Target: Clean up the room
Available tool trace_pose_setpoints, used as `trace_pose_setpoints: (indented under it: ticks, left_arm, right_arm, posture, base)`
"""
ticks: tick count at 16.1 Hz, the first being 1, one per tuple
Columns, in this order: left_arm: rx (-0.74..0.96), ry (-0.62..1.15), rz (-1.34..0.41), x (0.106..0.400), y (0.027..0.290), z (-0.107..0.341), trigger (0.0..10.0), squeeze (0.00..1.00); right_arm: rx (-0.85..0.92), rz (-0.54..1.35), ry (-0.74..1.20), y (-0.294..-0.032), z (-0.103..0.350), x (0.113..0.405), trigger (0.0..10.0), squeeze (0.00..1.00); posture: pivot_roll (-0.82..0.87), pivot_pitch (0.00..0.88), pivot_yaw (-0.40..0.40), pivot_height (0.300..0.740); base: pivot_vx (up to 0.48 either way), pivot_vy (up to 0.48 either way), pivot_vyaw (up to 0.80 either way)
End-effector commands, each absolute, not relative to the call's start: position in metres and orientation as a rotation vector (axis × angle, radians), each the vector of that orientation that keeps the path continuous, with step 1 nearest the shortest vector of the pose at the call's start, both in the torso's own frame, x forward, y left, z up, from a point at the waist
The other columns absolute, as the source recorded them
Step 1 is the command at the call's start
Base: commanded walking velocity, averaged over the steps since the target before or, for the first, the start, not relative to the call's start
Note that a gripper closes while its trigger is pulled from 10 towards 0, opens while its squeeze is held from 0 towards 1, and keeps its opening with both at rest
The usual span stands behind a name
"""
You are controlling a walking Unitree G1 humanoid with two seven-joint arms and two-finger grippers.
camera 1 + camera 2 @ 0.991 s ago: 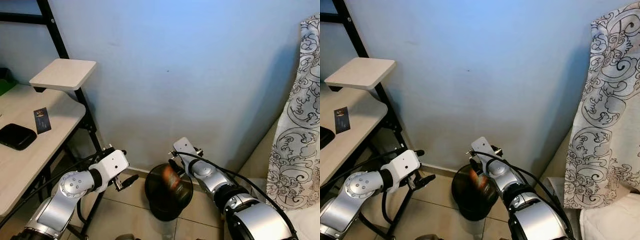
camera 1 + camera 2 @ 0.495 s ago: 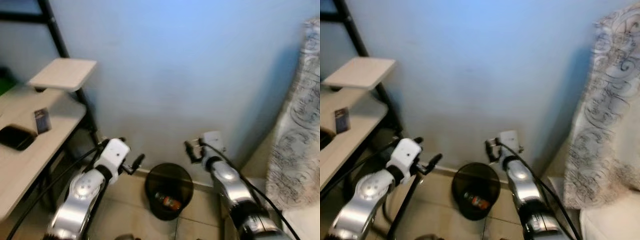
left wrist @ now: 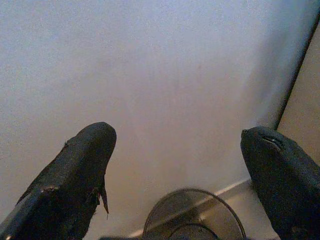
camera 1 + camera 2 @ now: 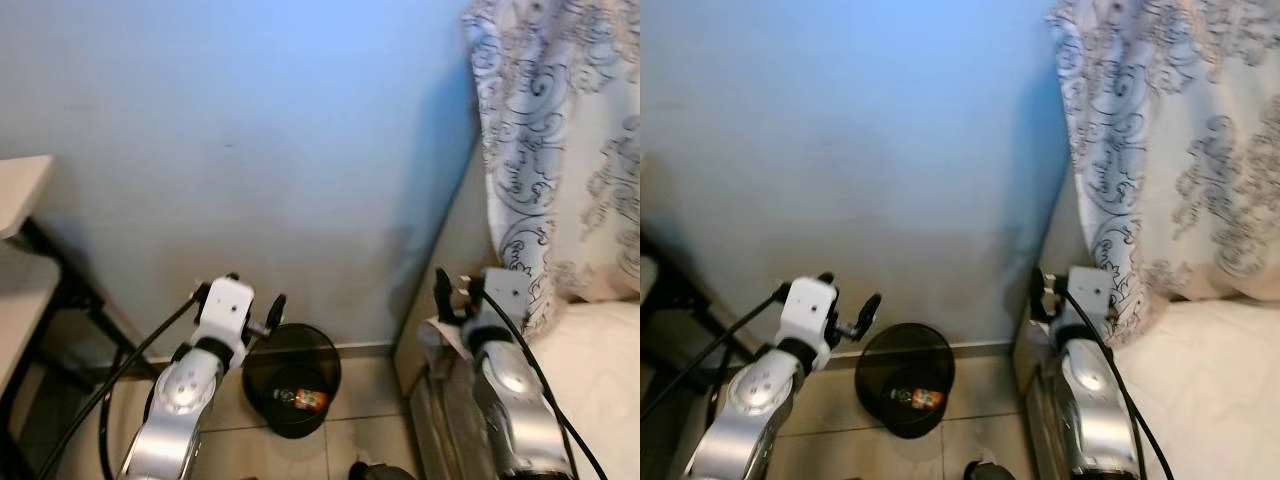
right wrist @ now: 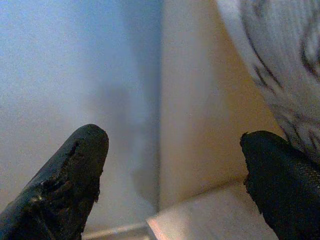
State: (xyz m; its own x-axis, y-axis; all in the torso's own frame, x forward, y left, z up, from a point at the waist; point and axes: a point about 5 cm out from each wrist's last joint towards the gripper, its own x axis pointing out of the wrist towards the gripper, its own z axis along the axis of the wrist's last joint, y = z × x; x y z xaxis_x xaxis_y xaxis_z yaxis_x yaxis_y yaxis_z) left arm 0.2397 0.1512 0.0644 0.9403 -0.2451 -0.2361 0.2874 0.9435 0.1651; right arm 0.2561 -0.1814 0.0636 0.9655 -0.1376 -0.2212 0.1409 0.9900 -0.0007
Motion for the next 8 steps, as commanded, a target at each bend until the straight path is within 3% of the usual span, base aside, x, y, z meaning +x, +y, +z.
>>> trace_pose_setpoints:
  ticks: [1, 8]
  left_arm:
    - [0.206, 0.193, -0.244, 0.239, 0.155, 0.07, 10.0, 0.0]
    - [0.229, 0.156, -0.212, 0.24, 0.157, 0.082, 10.0, 0.0]
  right_arm:
    - [0.013, -0.139, 0.221, -0.181, 0.068, 0.255, 10.0, 1.0]
    - [0.0, -0.175, 0.284, -0.184, 0.072, 0.249, 10.0, 1.0]
  posture:
    - [0.02, 0.0, 0.042, 0.74]
    - [0.03, 0.0, 0.035, 0.74]
  base:
    - [0.0, 0.0, -0.75]
    - [0.0, 0.0, -0.75]
